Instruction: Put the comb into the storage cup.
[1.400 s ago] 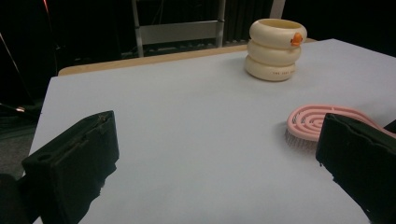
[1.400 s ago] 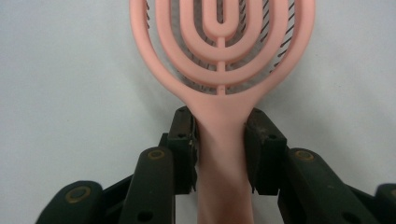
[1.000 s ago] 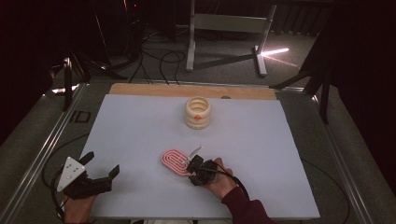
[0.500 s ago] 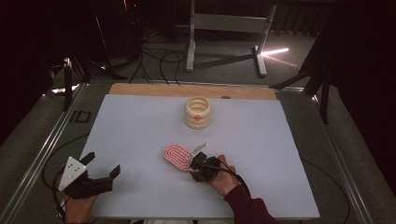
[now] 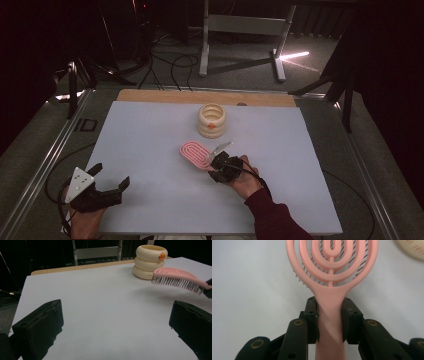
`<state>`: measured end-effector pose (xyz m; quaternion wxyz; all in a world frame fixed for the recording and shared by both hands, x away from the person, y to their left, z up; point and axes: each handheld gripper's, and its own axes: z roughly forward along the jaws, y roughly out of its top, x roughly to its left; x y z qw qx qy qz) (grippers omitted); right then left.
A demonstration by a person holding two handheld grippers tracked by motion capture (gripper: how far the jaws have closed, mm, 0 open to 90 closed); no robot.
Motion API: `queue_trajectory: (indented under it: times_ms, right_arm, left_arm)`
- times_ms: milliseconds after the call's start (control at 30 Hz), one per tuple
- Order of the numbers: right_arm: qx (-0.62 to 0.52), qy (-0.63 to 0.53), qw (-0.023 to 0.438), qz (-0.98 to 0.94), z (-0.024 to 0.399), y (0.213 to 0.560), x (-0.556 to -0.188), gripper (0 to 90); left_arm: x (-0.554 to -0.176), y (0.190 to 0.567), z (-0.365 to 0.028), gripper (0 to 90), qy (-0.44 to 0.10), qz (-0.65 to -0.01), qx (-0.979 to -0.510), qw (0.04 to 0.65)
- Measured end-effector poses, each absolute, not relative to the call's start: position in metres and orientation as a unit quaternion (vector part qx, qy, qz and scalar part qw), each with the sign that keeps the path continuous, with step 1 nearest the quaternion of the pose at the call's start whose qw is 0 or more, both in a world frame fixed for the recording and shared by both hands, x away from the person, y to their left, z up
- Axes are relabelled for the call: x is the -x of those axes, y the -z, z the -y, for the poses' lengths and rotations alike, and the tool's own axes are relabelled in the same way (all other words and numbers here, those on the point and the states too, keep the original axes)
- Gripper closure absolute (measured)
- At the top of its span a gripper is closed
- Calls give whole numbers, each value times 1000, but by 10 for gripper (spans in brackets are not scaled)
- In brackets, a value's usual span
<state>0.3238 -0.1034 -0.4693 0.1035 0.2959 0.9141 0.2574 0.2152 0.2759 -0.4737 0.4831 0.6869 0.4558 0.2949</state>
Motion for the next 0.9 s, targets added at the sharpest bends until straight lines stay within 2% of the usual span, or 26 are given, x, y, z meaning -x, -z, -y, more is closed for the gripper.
queue_trajectory:
  times_ms: [367, 900]
  right_arm:
    - [-316, -294, 104, -896, 124, 461, -346, 702]
    - [-269, -302, 165, -900, 124, 418, -363, 702]
  left_arm:
    - [-218, 473, -277, 0, -287, -465, -682, 486]
    - [-227, 470, -276, 0, -268, -474, -679, 492]
